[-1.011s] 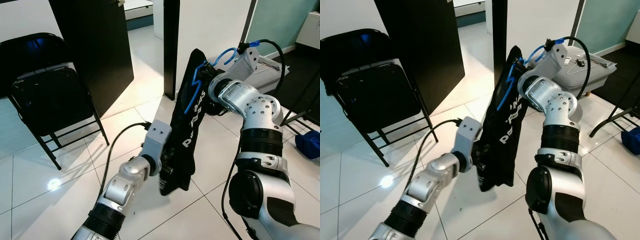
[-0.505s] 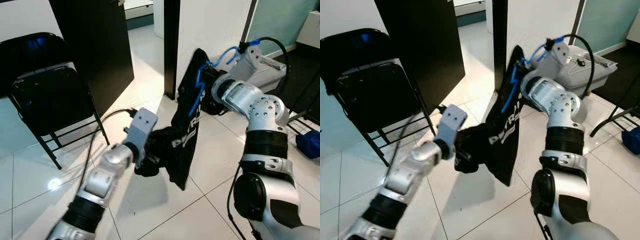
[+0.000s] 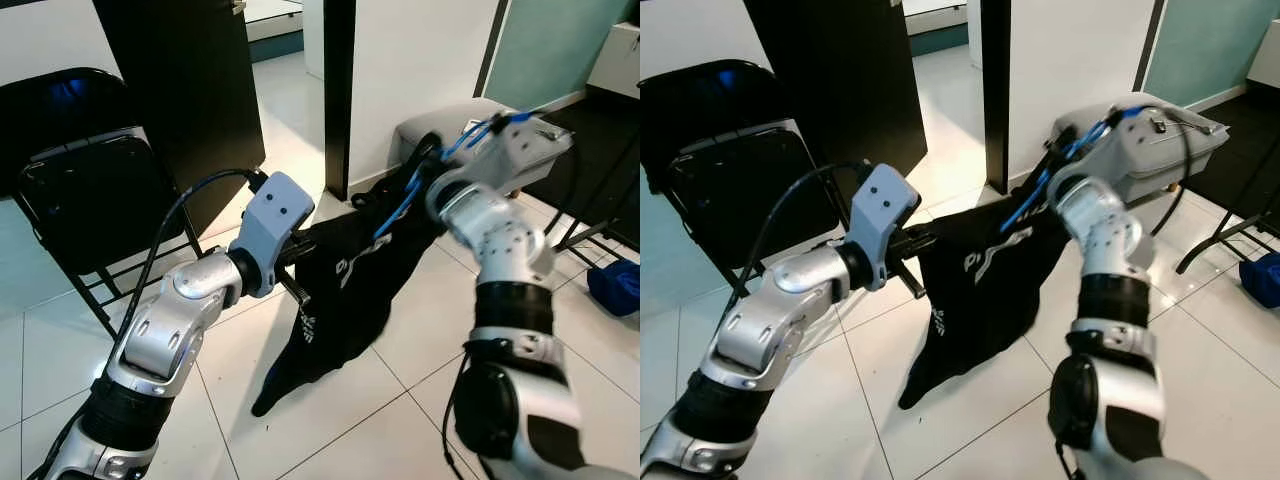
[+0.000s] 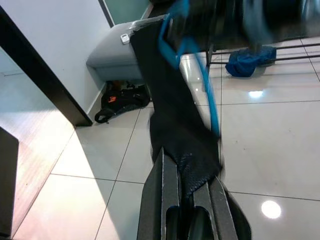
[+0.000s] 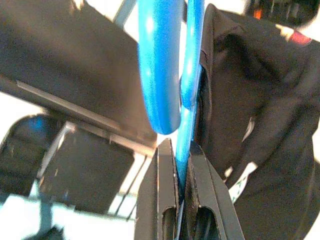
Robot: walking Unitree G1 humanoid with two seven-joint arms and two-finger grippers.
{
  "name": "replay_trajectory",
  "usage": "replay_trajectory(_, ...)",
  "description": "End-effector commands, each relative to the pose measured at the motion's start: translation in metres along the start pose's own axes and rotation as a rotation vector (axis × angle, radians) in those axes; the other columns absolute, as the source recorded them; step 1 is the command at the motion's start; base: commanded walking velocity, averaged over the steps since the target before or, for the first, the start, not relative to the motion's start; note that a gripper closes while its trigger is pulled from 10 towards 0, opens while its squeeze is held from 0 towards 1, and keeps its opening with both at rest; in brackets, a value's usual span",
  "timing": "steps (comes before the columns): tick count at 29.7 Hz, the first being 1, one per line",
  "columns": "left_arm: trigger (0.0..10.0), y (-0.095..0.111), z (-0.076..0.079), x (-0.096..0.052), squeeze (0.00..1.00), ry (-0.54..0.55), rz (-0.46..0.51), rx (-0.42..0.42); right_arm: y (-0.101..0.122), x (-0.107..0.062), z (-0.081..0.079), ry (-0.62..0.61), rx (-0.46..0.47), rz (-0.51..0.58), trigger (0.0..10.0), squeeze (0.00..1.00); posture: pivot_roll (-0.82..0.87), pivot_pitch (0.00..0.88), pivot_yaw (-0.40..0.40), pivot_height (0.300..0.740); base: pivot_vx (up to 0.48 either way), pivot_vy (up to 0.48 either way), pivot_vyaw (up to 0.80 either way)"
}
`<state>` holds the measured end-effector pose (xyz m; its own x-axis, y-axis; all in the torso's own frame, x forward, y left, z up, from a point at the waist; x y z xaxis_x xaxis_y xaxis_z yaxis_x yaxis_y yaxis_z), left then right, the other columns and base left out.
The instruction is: Hang hanger
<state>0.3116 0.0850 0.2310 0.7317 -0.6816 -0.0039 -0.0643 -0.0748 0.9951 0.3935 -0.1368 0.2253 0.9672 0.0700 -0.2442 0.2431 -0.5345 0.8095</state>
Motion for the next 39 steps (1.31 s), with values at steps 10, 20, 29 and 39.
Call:
replay_trajectory(10,0.0,-0.018,0.000,-0.015,0.00,-0.018,-0.148,0.155,0.025,-0.008,-0.030,0.146,0.265,0.033,10.0,0.00,-0.02,0.037,0.027,0.740,0.000,0.000,0.00)
replay_trajectory(20,0.0,-0.024,-0.030,-0.039,0.00,0.082,-0.221,0.211,0.081,-0.016,0.039,-0.060,0.256,0.220,10.0,0.00,-0.02,0.035,0.023,0.740,0.000,0.000,0.00)
replay_trajectory(29,0.0,-0.019,-0.030,-0.037,0.00,0.078,-0.206,0.226,0.064,-0.012,0.034,-0.046,0.273,0.161,10.0,0.00,-0.01,0.020,0.025,0.740,0.000,0.000,0.00)
replay_trajectory(39,0.0,0.014,0.013,-0.007,0.00,-0.043,0.029,0.114,0.034,-0.002,0.011,-0.013,0.232,0.094,10.0,0.00,0.00,0.015,0.020,0.740,0.000,0.000,0.00)
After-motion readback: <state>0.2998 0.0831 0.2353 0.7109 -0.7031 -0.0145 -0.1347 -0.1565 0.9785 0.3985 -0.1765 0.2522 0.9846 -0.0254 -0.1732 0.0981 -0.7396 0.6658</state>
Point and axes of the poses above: a point about 5 cm out from each wrist's last joint towards the gripper, its own x axis pointing out of the wrist towards the gripper, its own y axis along the axis of the wrist's last joint, z = x × y, the point moved 1 cm from there along x, pointing out of the wrist towards the gripper, and after that the axes turned 12 degrees about -x, right-handed, at the moved point
